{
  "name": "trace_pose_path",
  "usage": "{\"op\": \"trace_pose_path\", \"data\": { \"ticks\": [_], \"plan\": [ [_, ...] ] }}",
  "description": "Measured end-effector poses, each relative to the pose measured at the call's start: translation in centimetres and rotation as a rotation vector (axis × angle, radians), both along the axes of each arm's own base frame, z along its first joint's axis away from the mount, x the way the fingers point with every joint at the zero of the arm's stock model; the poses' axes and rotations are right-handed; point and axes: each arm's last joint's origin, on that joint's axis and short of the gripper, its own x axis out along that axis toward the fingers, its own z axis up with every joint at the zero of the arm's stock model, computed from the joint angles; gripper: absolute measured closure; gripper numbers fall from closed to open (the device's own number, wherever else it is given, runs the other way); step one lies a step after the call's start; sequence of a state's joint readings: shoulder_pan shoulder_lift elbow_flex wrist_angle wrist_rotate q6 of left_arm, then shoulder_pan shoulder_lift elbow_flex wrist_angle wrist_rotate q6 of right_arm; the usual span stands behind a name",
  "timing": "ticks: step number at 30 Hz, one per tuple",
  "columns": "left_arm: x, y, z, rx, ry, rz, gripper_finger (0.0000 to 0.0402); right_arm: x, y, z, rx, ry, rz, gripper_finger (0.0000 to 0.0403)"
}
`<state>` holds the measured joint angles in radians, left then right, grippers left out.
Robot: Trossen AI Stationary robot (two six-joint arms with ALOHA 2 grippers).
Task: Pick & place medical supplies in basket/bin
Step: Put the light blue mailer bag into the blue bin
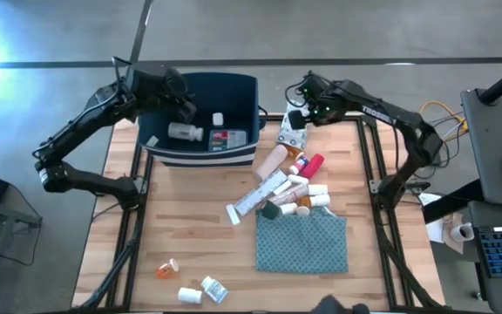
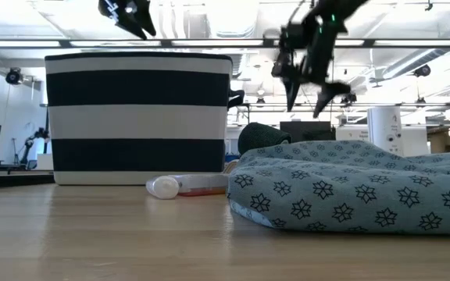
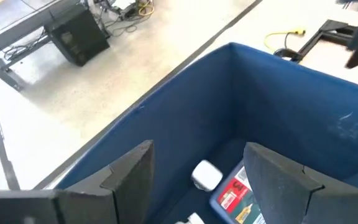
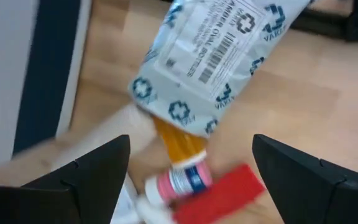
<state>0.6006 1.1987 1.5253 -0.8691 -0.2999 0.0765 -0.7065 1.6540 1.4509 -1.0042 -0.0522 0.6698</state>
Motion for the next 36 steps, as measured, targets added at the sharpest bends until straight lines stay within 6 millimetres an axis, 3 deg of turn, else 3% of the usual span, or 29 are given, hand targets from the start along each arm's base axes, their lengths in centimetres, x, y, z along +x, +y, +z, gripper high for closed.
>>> {"op": "trace_pose_path", "data": {
  "ticks": [5,12,16,24,29,36],
  "plan": [
    [0.0,-0.1,-0.1,-0.019,-0.008,-0.032,0.0174,-0.8,-1.8,-3.9,0.005,-0.082,-0.136,0.0074],
    [0.4,-0.1,-0.2,-0.032,-0.026,-0.059,0.0173,-2.7,-3.4,-6.4,-0.044,-0.058,-0.377,0.0074],
    [0.5,0.0,0.1,-0.011,-0.053,-0.059,0.0173,-3.9,-4.7,-7.9,-0.012,-0.067,-0.430,0.0076],
    [1.0,0.3,-0.1,-0.010,-0.054,-0.058,0.0173,-3.4,-7.4,-9.3,-0.052,-0.209,-0.498,0.0076],
    [1.0,0.3,-0.2,-0.022,-0.059,-0.052,0.0173,-2.9,-8.4,-10.8,-0.035,-0.184,-0.493,0.0076],
    [1.0,0.3,-0.2,-0.043,-0.080,-0.035,0.0173,-2.5,-9.4,-8.8,-0.167,-0.197,-0.422,0.0076]
  ]
}}
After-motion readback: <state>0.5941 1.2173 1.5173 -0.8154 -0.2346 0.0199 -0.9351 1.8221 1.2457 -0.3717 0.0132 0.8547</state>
